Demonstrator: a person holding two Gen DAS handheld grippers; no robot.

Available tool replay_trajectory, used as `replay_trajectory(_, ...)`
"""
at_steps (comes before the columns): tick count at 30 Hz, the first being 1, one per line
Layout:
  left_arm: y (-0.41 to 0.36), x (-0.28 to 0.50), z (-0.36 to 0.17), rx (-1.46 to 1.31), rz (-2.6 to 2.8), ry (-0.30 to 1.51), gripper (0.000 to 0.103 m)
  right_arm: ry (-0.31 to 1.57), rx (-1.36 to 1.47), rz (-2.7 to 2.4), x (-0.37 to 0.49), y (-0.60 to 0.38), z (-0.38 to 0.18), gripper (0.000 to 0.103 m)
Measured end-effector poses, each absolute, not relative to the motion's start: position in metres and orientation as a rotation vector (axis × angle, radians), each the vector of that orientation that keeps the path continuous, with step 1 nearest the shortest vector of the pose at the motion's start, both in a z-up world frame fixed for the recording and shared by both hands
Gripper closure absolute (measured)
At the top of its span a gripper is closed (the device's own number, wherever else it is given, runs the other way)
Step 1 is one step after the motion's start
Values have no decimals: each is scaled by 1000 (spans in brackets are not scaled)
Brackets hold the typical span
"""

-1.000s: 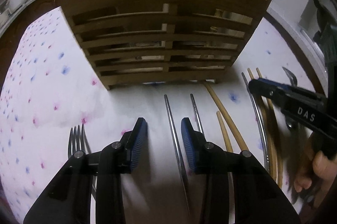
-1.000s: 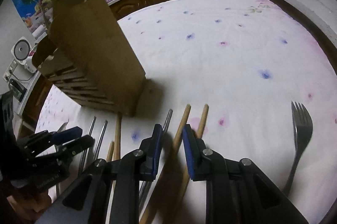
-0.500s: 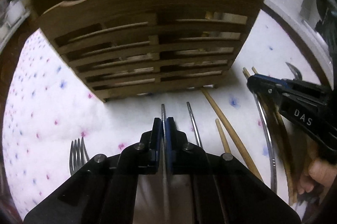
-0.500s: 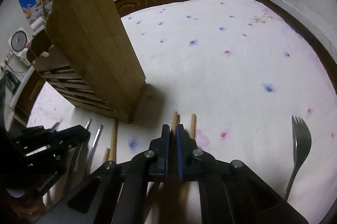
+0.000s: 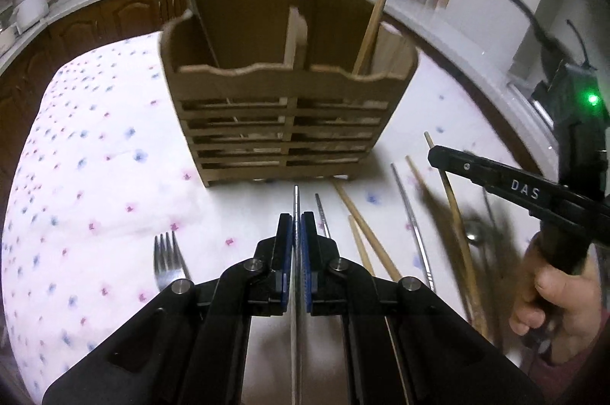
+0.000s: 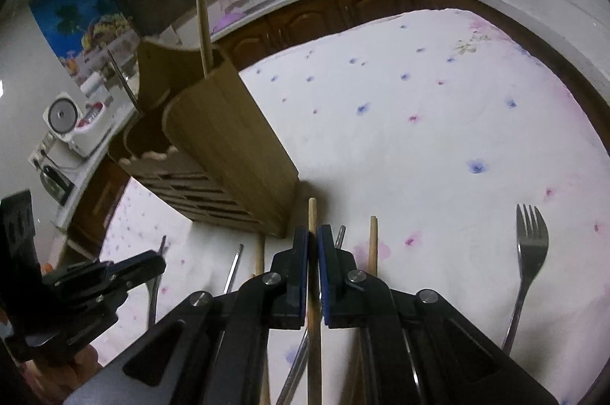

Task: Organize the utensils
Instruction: 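Lift both held chopsticks and carry them above the wooden holder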

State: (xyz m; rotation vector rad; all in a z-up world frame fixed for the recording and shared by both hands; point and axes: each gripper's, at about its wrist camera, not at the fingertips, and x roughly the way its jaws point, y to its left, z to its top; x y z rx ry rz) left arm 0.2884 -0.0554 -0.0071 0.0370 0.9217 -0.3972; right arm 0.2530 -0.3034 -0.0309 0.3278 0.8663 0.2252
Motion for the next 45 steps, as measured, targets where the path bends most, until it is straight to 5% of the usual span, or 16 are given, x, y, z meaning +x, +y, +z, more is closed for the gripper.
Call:
replay_trajectory(25,-26,194,73,-75,-432,693,99,557,233,264,146,-285,84,98)
replay_trajectory(45,-5,170,107,-139,-397,495,99,397,161,250,122,-268,109,98)
